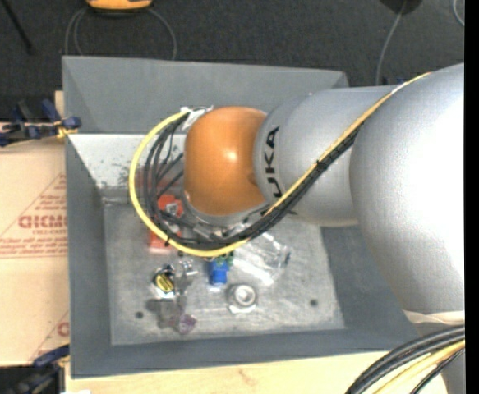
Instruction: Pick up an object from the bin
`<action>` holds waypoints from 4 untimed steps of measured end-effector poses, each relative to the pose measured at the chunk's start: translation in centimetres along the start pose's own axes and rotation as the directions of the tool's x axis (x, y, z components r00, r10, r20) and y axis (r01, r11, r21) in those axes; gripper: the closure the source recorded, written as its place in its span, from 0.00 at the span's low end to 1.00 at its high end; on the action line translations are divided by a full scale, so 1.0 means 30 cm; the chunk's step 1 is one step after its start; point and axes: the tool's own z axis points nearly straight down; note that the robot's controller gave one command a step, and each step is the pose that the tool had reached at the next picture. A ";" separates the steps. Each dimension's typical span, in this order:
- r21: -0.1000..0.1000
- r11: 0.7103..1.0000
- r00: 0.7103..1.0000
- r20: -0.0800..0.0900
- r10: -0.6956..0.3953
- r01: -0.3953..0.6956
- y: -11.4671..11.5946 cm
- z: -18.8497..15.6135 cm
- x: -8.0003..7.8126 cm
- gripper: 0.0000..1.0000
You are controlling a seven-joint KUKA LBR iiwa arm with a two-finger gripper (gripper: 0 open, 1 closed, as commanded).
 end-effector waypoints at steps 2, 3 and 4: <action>0.002 0.963 0.963 0.011 -0.271 0.271 0.000 0.198 0.012 1.00; 0.004 0.958 0.958 0.006 -0.287 0.287 0.010 -0.118 0.042 1.00; 0.003 0.961 0.961 0.003 -0.278 0.278 0.027 -0.203 0.023 1.00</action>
Offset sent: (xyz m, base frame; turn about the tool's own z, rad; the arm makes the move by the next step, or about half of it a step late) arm -0.0091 -0.0016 -0.0669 -0.2791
